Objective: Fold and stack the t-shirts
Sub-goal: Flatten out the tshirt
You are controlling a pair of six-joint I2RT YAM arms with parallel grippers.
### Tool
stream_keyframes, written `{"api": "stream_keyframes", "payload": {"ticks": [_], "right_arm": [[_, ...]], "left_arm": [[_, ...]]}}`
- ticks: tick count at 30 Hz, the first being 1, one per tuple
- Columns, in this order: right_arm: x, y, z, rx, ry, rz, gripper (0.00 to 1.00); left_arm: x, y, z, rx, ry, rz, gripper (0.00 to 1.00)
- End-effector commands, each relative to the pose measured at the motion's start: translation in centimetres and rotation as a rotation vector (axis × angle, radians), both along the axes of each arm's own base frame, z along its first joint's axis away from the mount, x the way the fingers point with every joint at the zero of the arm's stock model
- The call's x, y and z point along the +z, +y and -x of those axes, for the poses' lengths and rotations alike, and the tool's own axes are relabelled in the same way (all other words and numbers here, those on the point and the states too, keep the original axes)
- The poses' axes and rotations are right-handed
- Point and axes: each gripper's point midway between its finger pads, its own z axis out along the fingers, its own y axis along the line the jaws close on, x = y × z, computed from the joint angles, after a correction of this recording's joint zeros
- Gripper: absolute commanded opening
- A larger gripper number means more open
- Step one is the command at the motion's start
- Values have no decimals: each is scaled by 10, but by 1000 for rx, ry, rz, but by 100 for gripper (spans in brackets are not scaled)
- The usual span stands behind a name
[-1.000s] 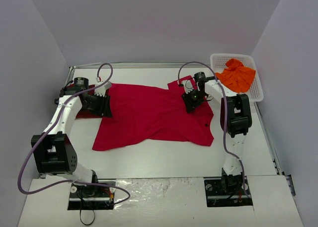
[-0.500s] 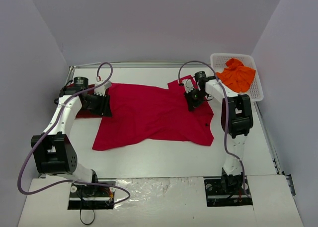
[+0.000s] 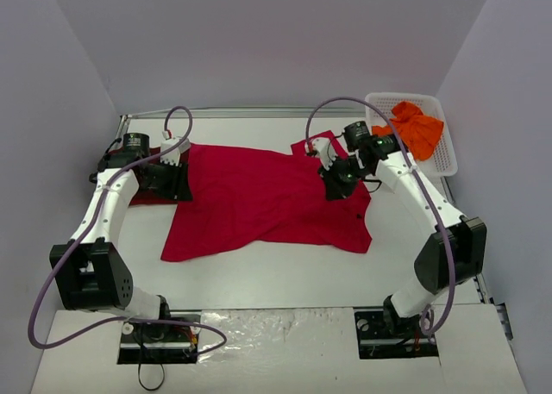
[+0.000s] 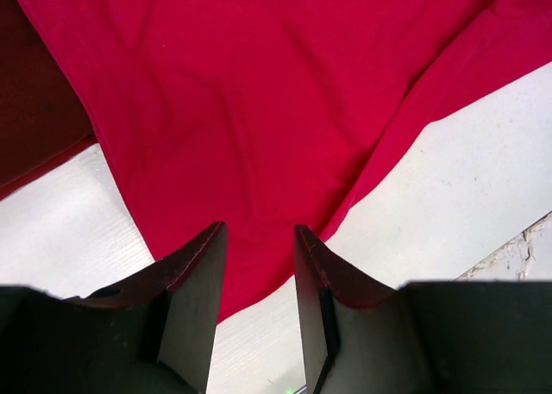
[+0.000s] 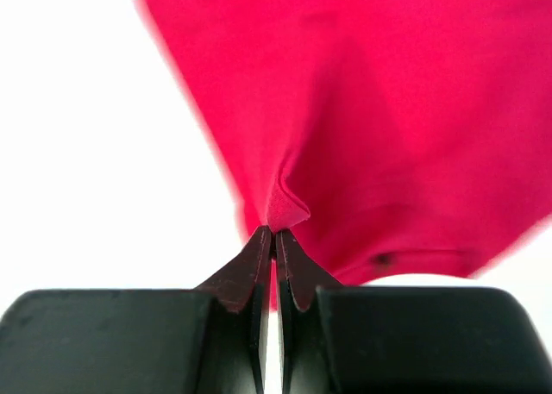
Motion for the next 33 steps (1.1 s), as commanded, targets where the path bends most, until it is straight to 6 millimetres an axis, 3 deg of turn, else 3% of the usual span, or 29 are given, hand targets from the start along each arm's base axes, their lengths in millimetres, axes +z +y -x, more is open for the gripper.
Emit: {"api": "stream_keyframes", "payload": {"ticks": [1, 2, 3, 5, 7, 10, 14, 15, 16, 18, 20, 22, 23, 24, 25, 27, 28, 30, 31, 32, 33], "right_arm": [[-16, 1, 103, 203, 276, 46, 0], [-12, 1, 124, 257, 300, 51, 0], [-17, -2, 160, 369, 380, 76, 0], [-17, -8, 180, 398, 348, 108, 2], [-2, -13, 179, 387, 272, 98, 7], [16, -5, 179, 402, 194, 103, 0], [18, 10, 193, 450, 211, 116, 0], [18, 12, 196, 466, 208, 123, 17], [18, 13, 196, 471, 205, 124, 26], [19, 14, 176, 409, 138, 152, 39], [19, 19, 149, 308, 68, 150, 40], [13, 15, 122, 231, 5, 201, 34], [13, 16, 102, 190, -44, 196, 26], [12, 13, 87, 133, -65, 204, 10], [4, 8, 71, 90, -72, 238, 1], [4, -3, 26, -53, -133, 225, 0], [-8, -7, 5, -101, -138, 255, 0], [-17, -21, -21, -187, -135, 272, 0], [-35, -23, -35, -208, -113, 297, 0], [-42, -25, -41, -224, -99, 298, 0], [-45, -30, -51, -247, -91, 294, 0]], "left_arm": [[16, 3, 2, -4, -57, -10, 35], [16, 3, 2, -4, -58, -11, 35], [16, 3, 2, -4, -59, -14, 35], [15, 4, 2, 0, -61, -19, 35], [15, 5, 2, 4, -59, -23, 35], [15, 6, 0, 5, -55, -21, 35], [12, 6, -1, 4, -46, -28, 35], [11, 7, 0, 5, -45, -30, 35], [10, 7, -1, 7, -46, -31, 35], [8, 8, 0, 11, -42, -33, 35], [7, 8, -2, 13, -43, -29, 35], [6, 6, -4, 10, -44, -17, 35], [4, 3, -5, 5, -37, -3, 35], [4, 1, -7, -2, -36, 4, 35], [8, 0, -11, -7, -50, 8, 35], [5, -5, -19, -32, -38, 15, 34], [3, -11, -27, -58, -26, 13, 30], [1, -15, -37, -79, -22, 7, 21], [-3, -23, -49, -101, -18, 1, 14], [-5, -28, -54, -112, -16, -4, 3], [-10, -29, -61, -105, -9, -22, 2]]}}
